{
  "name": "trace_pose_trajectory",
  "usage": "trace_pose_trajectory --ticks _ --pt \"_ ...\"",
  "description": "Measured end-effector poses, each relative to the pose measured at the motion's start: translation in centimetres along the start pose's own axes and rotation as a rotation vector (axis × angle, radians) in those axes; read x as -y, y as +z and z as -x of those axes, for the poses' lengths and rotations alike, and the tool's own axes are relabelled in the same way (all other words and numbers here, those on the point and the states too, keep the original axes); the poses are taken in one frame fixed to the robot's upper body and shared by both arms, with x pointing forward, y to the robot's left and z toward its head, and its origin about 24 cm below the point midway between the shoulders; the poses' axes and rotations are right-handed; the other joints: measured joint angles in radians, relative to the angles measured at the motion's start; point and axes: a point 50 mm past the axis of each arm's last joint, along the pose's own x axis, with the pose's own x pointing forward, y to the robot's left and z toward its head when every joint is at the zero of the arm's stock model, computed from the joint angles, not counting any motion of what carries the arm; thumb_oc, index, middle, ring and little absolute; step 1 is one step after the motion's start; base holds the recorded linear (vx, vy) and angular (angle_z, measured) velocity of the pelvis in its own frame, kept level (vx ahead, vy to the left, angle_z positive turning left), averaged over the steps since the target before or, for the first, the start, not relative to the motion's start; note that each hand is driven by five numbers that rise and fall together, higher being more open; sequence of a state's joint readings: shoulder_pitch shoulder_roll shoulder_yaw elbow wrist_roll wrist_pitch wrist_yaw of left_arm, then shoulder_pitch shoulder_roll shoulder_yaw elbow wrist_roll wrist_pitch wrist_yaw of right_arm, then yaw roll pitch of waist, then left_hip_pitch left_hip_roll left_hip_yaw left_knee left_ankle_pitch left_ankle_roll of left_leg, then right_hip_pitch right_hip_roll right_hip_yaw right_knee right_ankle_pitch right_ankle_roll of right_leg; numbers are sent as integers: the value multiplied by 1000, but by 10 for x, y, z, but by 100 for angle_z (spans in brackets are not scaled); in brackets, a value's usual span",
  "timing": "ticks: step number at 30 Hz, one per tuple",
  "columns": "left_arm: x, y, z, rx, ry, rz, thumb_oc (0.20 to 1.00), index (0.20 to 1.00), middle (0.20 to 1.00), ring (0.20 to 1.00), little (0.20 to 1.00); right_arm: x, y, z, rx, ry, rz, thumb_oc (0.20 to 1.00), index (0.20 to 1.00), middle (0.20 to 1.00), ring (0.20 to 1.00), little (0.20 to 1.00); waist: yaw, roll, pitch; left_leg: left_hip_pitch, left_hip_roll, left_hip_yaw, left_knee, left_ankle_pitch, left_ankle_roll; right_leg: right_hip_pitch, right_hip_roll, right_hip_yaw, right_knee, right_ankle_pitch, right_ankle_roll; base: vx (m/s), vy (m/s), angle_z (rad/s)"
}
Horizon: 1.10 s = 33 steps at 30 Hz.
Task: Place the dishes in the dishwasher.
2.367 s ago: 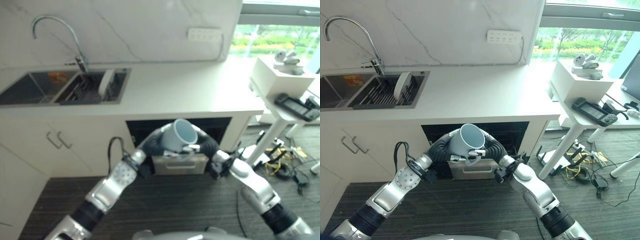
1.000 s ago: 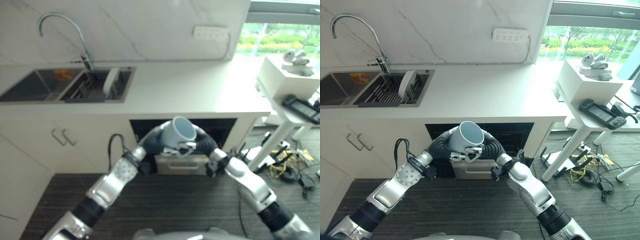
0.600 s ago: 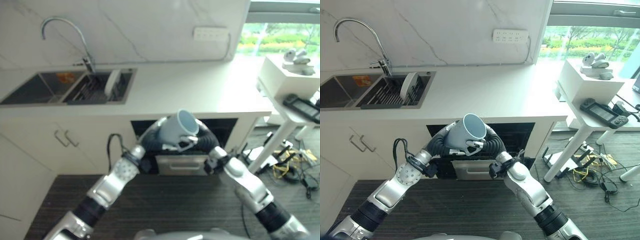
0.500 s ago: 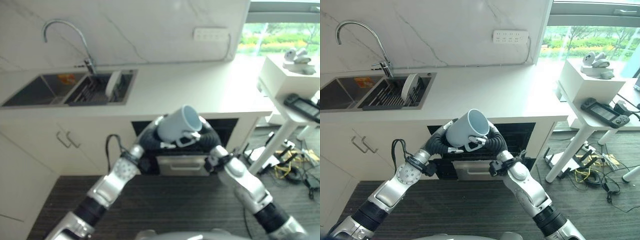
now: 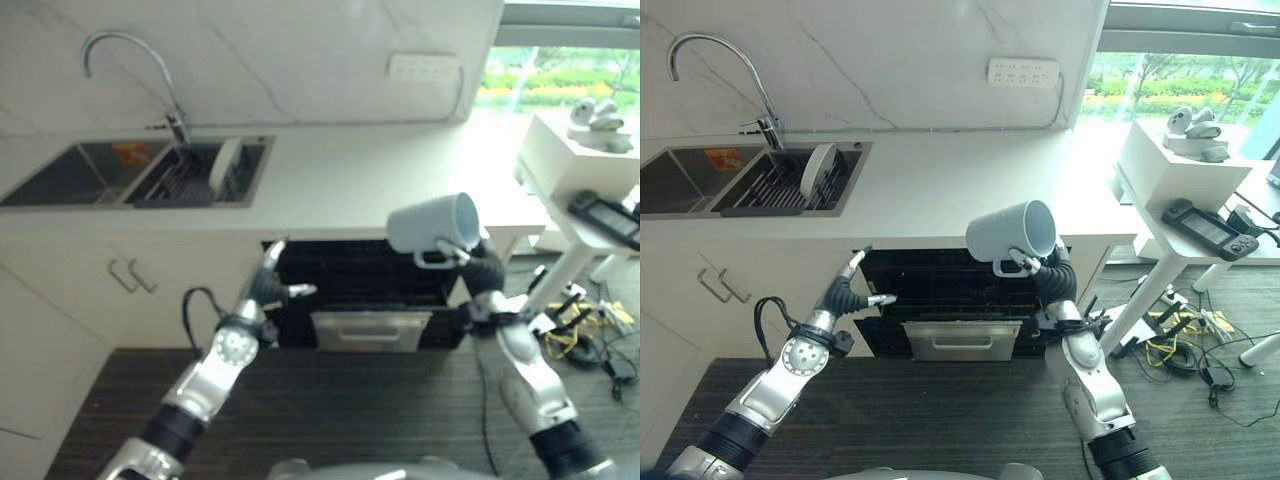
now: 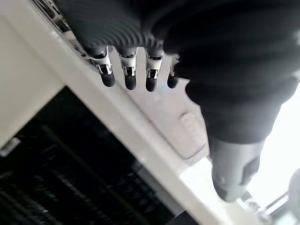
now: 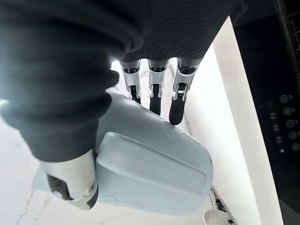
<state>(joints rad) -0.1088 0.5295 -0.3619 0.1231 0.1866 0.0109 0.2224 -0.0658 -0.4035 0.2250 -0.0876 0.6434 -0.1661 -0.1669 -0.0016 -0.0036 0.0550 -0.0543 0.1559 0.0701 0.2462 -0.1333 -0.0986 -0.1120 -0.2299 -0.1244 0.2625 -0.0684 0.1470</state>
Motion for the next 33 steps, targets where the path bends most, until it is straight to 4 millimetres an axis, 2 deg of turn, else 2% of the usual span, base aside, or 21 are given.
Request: trace_pose_trajectory --ticks 4,7,9,10,13,14,15,18,21,25,33 --pt "22 -13 4 -18 -182 -188 1000 1000 1000 1000 1000 -2 2 -2 3 49 -21 200 200 200 200 200 -13 0 0 3 0 2 0 -2 0 4 0 -1 -3 -1 0 145 10 0" --pt "42 -30 7 -56 -318 -325 1000 1000 1000 1000 1000 -5 6 -6 7 103 -61 200 200 200 200 200 -24 2 2 5 1 -2 2 -6 -1 18 2 -9 -16 0 2 88 33 4" --pt "46 -33 0 -56 -362 -406 1000 1000 1000 1000 1000 -16 20 -21 49 187 -27 200 200 200 200 200 -33 14 48 -12 0 -1 32 -11 -7 9 1 -1 -14 7 5 -157 97 -6" --pt "44 -28 -8 -41 -357 -422 1000 1000 1000 1000 1000 -23 28 -28 73 225 -13 200 200 200 200 200 -37 25 68 -37 -2 0 45 -10 -6 -13 -2 2 -13 19 9 -254 116 -9" --pt "27 21 -49 126 -284 -501 1000 1000 1000 1000 1000 -46 70 -66 206 313 36 200 200 200 200 200 -43 69 193 -164 -17 -2 105 11 9 -117 -9 14 -10 85 23 -153 54 -2" --pt "25 32 -59 158 -262 -535 1000 1000 1000 1000 1000 -49 70 -73 191 314 44 200 200 200 200 200 -45 74 227 -171 -18 1 103 14 10 -123 -9 19 -16 88 20 0 0 0" --pt "25 32 -61 161 -261 -560 1000 1000 1000 1000 1000 -50 60 -73 141 312 51 200 200 200 200 200 -49 72 238 -166 -14 0 99 14 9 -120 -5 18 -17 84 11 57 -13 -6" --pt "29 21 -55 125 -271 -623 1000 1000 1000 1000 1000 -35 32 -59 29 266 67 200 200 200 200 200 -63 59 254 -117 -7 1 66 15 7 -76 0 5 -26 69 1 48 -18 0" --pt "31 7 -48 92 -247 -697 1000 1000 1000 1000 1000 -24 19 -48 -20 245 61 200 200 200 200 200 -75 47 262 -88 -1 9 48 18 2 -60 9 7 -33 74 13 23 -13 -6" --pt "21 -7 -50 28 -165 -744 1000 1000 1000 1000 1000 -26 18 -47 -23 275 55 200 200 200 200 200 -88 45 268 -85 -1 18 38 20 -1 -64 13 13 -34 73 11 -65 12 -3" --pt "11 -12 -62 -20 -114 -847 1000 1000 1000 1000 1000 -38 22 -51 -1 317 36 200 200 200 200 200 -107 46 323 -124 -2 28 54 20 -1 -113 14 40 -31 89 14 -99 6 -8"
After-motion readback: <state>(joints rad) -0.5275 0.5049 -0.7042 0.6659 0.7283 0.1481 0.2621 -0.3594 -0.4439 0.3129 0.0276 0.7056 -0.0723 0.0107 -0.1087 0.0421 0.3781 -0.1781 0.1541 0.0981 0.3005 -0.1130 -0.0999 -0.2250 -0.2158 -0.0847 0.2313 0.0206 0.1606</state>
